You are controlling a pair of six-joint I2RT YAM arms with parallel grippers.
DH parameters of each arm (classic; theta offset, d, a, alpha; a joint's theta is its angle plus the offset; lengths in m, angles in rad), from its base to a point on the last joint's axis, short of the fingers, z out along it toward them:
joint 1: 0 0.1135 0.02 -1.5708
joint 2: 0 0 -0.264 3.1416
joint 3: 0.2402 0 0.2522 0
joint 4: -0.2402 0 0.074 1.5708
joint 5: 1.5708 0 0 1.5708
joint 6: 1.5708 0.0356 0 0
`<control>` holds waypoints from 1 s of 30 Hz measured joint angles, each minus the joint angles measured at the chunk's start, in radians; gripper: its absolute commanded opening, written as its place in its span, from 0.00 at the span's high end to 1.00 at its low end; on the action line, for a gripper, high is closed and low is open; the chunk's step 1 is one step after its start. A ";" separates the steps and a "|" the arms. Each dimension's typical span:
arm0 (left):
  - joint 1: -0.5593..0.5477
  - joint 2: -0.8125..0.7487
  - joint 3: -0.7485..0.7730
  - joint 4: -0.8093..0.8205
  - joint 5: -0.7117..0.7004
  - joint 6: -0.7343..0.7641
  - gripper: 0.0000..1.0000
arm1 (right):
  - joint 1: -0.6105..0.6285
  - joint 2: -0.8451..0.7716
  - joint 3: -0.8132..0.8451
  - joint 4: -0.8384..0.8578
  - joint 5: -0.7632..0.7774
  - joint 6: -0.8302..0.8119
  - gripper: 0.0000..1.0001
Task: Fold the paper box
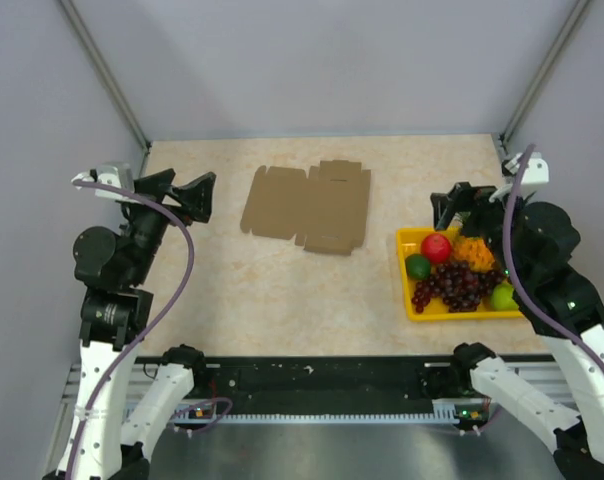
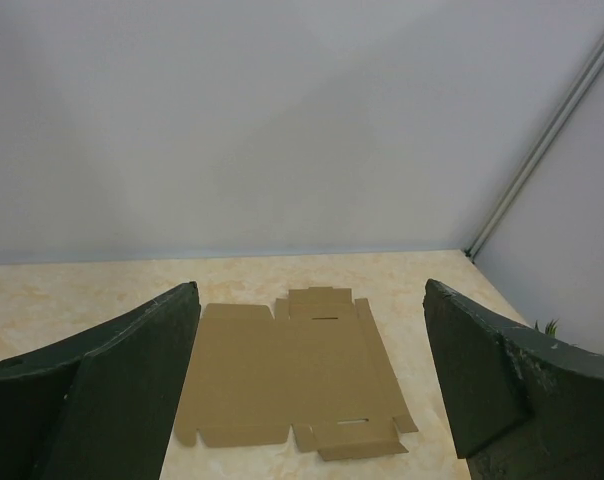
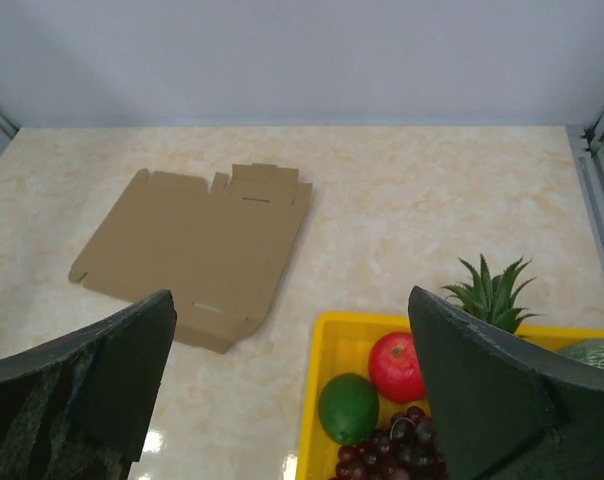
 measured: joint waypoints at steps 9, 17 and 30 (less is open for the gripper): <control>0.000 0.020 0.000 -0.025 0.031 -0.027 0.03 | 0.000 0.348 0.066 0.039 -0.183 0.064 0.01; 0.000 -0.001 -0.074 -0.085 0.120 -0.071 0.03 | -0.021 0.756 0.105 0.186 -0.394 0.173 0.01; -0.001 0.079 -0.183 -0.153 0.312 -0.137 0.06 | -0.206 1.334 0.397 0.319 -0.571 0.335 0.17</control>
